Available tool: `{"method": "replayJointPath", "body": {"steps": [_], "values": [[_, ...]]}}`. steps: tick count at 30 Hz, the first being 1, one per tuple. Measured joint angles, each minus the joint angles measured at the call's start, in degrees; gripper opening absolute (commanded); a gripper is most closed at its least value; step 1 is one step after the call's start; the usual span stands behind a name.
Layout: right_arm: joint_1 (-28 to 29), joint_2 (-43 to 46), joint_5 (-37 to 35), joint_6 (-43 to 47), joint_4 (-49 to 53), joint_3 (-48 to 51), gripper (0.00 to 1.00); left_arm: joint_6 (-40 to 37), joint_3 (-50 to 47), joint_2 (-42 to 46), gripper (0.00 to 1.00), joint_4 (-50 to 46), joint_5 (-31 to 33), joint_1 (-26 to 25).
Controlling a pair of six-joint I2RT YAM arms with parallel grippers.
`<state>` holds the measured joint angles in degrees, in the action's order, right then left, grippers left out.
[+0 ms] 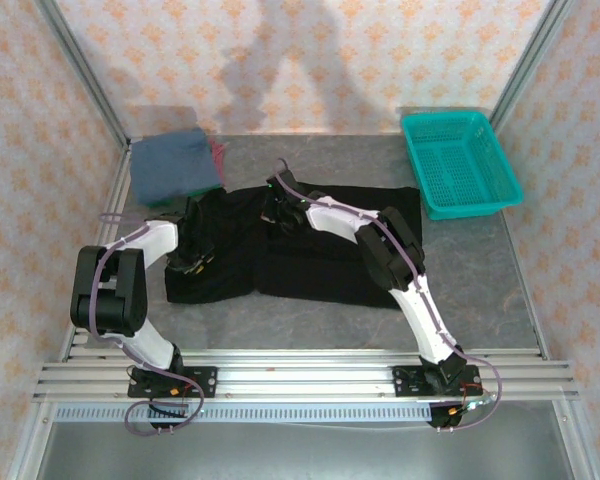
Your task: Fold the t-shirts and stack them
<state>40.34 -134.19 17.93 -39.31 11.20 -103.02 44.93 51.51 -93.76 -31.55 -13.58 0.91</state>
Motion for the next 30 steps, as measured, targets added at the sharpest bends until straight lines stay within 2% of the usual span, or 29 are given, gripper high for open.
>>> {"method": "replayJointPath", "body": {"steps": [3, 6, 8, 12, 15, 19, 23, 27, 30], "values": [[0.0, 0.0, -0.2, -0.81, 0.15, 0.0, 0.2, 0.0, -0.39, 0.44, 0.3, 0.59, -0.22, 0.02], [-0.46, 0.02, -0.57, -1.38, 0.07, 0.07, 0.43, 0.11, -0.85, 1.44, 0.36, 0.76, -0.46, 0.44], [-1.05, 0.72, -0.33, -1.75, -0.55, 1.2, 0.52, 0.15, -0.83, 2.38, 0.42, 0.17, -0.63, 0.79], [-2.71, 6.1, 0.52, -0.94, 1.25, 5.84, 0.63, 0.42, 1.51, 7.3, 0.55, -3.82, -1.95, 1.07], [-4.48, 15.13, 0.13, 1.29, 6.16, 10.34, 0.65, 0.11, 5.84, 13.29, 0.59, -5.99, -2.58, 1.07], [-8.81, 32.59, -1.99, 3.17, 13.9, 19.21, 0.64, -0.63, 7.96, 19.43, 0.56, -7.37, -2.45, 1.07], [-16.55, 46.71, -3.63, 2.62, 15.61, 35.85, 0.61, -1.77, 3.91, 17.77, 0.51, -7.69, -1.7, 1.07], [-22.99, 48.09, -4.48, 0.96, 15.87, 51.89, 0.58, -2.82, -0.35, 11.69, 0.48, -7.45, -0.42, 1.07], [-25.18, 47.82, -4.92, 0.79, 16.7, 58.8, 0.56, -2.82, -3.28, 9.6, 0.44, -6.62, 0.15, 1.07]]}}
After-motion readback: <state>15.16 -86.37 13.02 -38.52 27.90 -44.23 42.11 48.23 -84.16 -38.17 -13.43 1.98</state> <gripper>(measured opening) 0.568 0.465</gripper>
